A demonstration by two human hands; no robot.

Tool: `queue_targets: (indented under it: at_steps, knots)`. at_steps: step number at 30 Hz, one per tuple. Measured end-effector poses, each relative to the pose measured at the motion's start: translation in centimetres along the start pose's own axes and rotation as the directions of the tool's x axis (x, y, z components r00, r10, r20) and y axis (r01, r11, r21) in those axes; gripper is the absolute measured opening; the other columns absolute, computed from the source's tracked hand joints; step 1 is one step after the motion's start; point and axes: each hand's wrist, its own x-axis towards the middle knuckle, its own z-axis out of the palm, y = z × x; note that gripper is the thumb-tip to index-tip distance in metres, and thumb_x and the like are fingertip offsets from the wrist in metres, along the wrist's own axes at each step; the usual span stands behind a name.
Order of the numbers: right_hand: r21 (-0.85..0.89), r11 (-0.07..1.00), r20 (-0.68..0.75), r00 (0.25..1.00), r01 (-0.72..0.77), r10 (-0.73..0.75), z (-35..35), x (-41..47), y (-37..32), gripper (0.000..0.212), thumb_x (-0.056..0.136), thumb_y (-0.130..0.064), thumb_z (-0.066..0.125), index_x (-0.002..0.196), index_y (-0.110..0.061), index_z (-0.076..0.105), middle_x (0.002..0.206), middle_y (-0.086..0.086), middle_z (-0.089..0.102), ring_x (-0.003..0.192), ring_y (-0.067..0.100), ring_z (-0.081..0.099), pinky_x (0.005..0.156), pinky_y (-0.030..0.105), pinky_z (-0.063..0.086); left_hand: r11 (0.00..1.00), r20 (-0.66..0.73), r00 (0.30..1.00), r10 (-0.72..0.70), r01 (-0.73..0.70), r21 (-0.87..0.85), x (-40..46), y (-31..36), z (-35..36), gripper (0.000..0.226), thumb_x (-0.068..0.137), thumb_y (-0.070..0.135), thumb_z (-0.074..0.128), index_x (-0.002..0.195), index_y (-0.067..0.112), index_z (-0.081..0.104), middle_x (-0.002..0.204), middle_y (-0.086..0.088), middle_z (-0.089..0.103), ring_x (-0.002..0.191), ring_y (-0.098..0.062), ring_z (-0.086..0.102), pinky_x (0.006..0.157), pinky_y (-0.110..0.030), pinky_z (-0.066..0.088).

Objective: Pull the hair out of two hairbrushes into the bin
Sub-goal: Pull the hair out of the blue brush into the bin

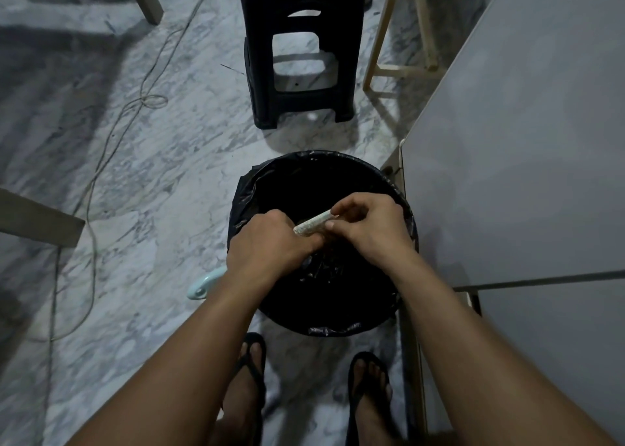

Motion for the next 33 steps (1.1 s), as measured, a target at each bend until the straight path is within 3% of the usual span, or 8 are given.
queue_targets:
  at_steps: [5,10,17,22,25,29,31,33]
  knots:
    - [-0.061,0.998,-0.061,0.998,0.015,-0.019,-0.9,0.4,0.0,0.013,0.078,-0.015,0.076,0.072,-0.027,0.074,0.069,-0.007,0.07,0.066,0.004,0.063,0.062,0.014,0.044,1.0,0.0,1.0,-0.002,0.002,-0.01,0.0,0.1,-0.4,0.045,0.067,0.065,0.065,0.074,0.021,0.067,0.072,0.001,0.065,0.068,-0.02,0.063,0.051,-0.029,0.037]
    - [-0.094,0.994,-0.219,0.975,-0.053,0.031,-1.2,0.6,-0.3,0.02,0.08,-0.015,0.07,0.064,-0.026,0.065,0.064,-0.008,0.063,0.07,0.014,0.062,0.068,0.023,0.045,0.998,0.003,1.0,-0.016,0.016,-0.055,-0.1,0.3,-1.1,0.043,0.07,0.063,0.063,0.071,0.021,0.068,0.067,0.003,0.063,0.064,-0.016,0.06,0.049,-0.028,0.033]
    - [-0.043,0.989,-0.409,0.905,-0.143,0.114,-1.2,0.4,-0.9,0.014,0.087,-0.014,0.059,0.076,-0.023,0.061,0.075,-0.004,0.058,0.081,0.018,0.055,0.072,0.024,0.035,0.996,-0.018,0.999,-0.051,0.049,-0.068,-0.1,0.3,-1.6,0.041,0.074,0.059,0.062,0.069,0.018,0.065,0.068,0.001,0.062,0.065,-0.019,0.058,0.053,-0.03,0.035]
    - [0.008,0.973,-0.48,0.853,-0.231,0.206,-2.1,0.9,-0.1,0.013,0.087,-0.012,0.056,0.079,-0.02,0.061,0.082,0.002,0.062,0.091,0.027,0.061,0.075,0.026,0.039,0.996,-0.031,0.995,-0.091,0.09,-0.027,0.2,-0.9,-2.1,0.038,0.076,0.057,0.062,0.081,0.02,0.068,0.071,0.003,0.06,0.065,-0.019,0.056,0.059,-0.032,0.039]
    - [-0.044,0.978,-0.298,0.937,-0.203,0.181,-2.5,1.3,0.6,0.016,0.081,-0.009,0.06,0.074,-0.023,0.062,0.085,0.0,0.067,0.092,0.025,0.064,0.078,0.029,0.048,0.995,-0.034,0.995,-0.096,0.097,0.004,0.2,-1.4,-2.1,0.038,0.076,0.057,0.062,0.081,0.02,0.067,0.072,0.002,0.059,0.069,-0.023,0.056,0.06,-0.032,0.039]
    - [0.115,0.982,0.127,0.983,-0.15,0.136,-2.6,0.9,-0.3,0.05,0.059,-0.014,0.064,0.108,-0.022,0.062,0.108,-0.002,0.06,0.103,0.013,0.058,0.074,0.027,0.045,0.998,-0.041,0.998,-0.056,0.058,0.039,0.1,-1.2,-1.9,0.041,0.076,0.059,0.062,0.079,0.018,0.065,0.075,-0.001,0.06,0.07,-0.025,0.056,0.062,-0.033,0.04]
    - [0.229,0.957,0.183,0.974,-0.178,0.137,-1.9,0.9,-0.7,0.057,0.058,-0.025,0.062,0.115,-0.023,0.063,0.113,-0.005,0.063,0.102,0.01,0.059,0.076,0.028,0.044,0.998,-0.053,0.998,-0.027,0.03,0.054,-0.1,-0.7,-1.6,0.042,0.075,0.06,0.061,0.083,0.019,0.066,0.076,0.0,0.061,0.072,-0.025,0.057,0.062,-0.033,0.039]
    - [0.185,0.969,0.184,0.975,-0.161,0.127,-1.0,0.9,-0.7,0.041,0.071,-0.036,0.063,0.111,-0.026,0.068,0.107,-0.005,0.068,0.1,0.012,0.062,0.08,0.031,0.047,0.998,-0.07,0.998,-0.006,0.011,0.065,-0.2,-0.3,-1.4,0.045,0.074,0.062,0.061,0.088,0.021,0.068,0.079,-0.001,0.063,0.074,-0.026,0.059,0.062,-0.033,0.041]
